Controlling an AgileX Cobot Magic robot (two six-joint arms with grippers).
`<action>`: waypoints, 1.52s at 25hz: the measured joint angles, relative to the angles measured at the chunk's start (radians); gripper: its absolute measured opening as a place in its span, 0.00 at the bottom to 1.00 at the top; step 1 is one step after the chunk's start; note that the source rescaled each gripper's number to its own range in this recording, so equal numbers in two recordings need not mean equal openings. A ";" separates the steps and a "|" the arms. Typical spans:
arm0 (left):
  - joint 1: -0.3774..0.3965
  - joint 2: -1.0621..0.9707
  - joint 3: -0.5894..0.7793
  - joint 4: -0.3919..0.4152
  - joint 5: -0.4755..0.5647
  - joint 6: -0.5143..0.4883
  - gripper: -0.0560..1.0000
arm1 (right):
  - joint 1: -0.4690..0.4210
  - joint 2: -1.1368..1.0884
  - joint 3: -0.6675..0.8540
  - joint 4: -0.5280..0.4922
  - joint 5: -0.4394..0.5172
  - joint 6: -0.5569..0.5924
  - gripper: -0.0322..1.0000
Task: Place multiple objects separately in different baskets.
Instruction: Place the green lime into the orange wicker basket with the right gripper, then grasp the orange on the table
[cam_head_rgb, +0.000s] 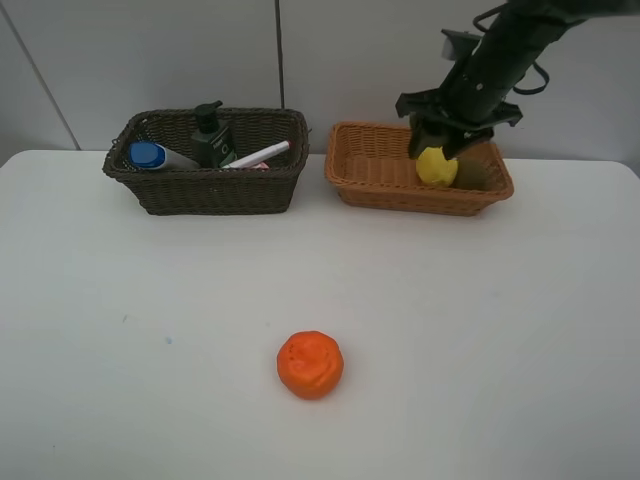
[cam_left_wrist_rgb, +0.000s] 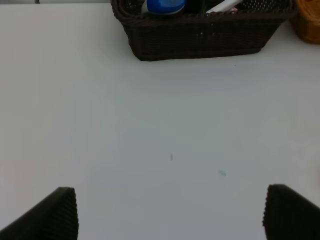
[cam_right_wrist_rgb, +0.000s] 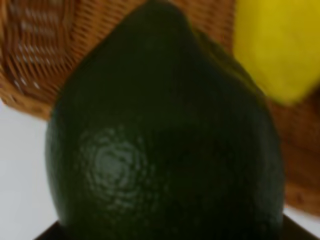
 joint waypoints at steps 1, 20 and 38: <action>0.000 0.000 0.000 0.000 0.000 0.000 0.97 | 0.015 0.034 -0.052 -0.004 0.000 0.000 0.03; 0.000 0.000 0.000 0.000 0.000 0.000 0.97 | 0.070 0.275 -0.345 -0.135 0.064 0.005 1.00; 0.000 0.000 0.000 0.000 0.000 0.000 0.97 | 0.217 -0.145 0.121 -0.066 0.273 0.095 1.00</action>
